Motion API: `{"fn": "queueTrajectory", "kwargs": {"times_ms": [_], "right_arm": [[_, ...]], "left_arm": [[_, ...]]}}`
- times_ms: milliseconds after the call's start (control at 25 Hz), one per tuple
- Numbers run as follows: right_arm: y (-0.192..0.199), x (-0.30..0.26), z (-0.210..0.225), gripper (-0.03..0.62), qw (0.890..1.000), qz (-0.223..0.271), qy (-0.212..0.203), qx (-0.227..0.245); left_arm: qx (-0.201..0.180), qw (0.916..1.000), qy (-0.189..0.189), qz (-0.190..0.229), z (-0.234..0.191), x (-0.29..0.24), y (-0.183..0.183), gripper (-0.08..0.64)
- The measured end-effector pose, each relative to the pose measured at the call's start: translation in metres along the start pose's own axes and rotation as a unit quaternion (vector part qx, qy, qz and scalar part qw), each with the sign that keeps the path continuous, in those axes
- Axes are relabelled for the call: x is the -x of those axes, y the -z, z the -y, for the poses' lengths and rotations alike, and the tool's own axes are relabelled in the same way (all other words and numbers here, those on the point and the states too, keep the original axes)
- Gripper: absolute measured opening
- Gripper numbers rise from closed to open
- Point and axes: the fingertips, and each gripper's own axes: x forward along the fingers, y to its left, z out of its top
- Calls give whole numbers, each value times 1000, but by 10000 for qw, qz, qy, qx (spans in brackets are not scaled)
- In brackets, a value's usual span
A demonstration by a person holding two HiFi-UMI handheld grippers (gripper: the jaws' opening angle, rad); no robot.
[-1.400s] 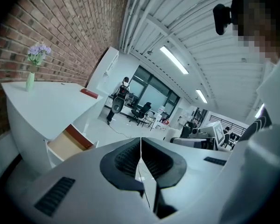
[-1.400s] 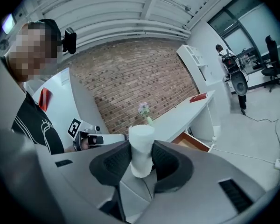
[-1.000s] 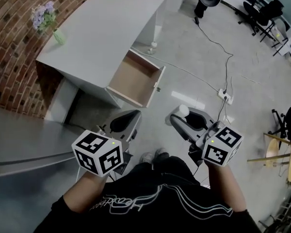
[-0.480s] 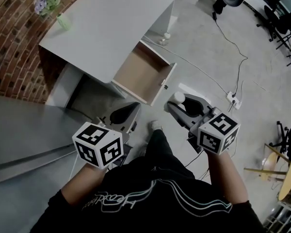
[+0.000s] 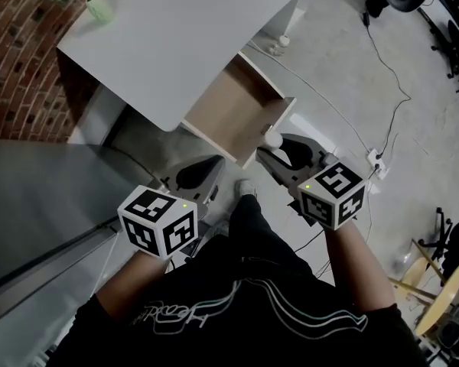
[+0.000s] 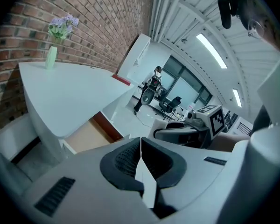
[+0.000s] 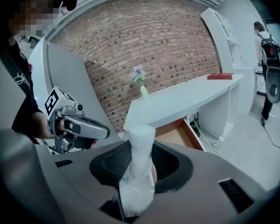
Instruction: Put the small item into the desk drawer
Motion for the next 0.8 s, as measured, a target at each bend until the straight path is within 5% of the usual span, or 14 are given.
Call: {"fn": "queueTrajectory", "kwargs": {"times_ms": [800], "right_arm": [[35,-165,67,146,9889,-1235,-484,664]], "left_arm": [[909,9941,-551,-216,-96,-39,38,26]]}}
